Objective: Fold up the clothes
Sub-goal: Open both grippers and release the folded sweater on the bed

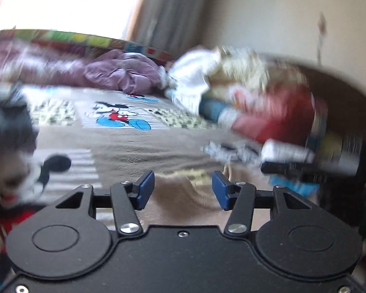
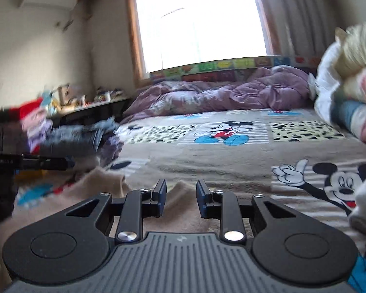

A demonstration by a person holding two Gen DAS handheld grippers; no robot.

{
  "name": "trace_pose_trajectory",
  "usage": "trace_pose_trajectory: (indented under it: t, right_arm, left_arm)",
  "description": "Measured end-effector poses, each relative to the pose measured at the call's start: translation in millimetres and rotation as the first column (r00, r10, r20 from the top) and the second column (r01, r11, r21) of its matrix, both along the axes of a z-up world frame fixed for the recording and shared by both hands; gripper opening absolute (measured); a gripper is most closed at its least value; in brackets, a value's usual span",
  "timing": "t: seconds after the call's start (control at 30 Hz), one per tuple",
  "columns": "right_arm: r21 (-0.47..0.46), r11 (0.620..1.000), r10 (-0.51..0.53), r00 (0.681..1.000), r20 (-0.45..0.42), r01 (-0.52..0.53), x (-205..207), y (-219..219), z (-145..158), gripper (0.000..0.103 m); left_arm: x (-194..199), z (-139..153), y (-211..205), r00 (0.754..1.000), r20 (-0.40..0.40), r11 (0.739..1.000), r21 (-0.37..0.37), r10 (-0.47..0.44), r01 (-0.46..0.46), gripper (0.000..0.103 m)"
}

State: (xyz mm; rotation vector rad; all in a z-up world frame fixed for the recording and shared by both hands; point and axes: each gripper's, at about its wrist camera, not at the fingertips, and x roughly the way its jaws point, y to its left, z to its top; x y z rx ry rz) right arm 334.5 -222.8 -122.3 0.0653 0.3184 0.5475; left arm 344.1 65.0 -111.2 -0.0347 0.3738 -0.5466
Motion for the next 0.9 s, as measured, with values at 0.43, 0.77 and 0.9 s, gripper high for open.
trace_pose_trajectory:
  t: [0.43,0.77,0.9]
  right_arm:
    - [0.081,0.995,0.084,0.956,-0.279,-0.064,56.1,-5.8,-39.1,0.027]
    - [0.059,0.997,0.062,0.984,-0.167,-0.053,22.6,-12.6,-12.9,0.028]
    - [0.031,0.998,0.057,0.995,-0.077,-0.055,-26.1,-19.3,10.1,0.029]
  left_arm:
    - [32.9,-49.9,-2.1,0.981,-0.180,0.996,0.072,0.071,-0.059,0.052]
    - [11.2,-35.8,-16.1,0.991,-0.105,0.988,0.140,0.081,-0.066,0.052]
    - [-13.8,-20.0,-19.4,0.996,-0.052,0.987,0.147,0.067,-0.059,0.052]
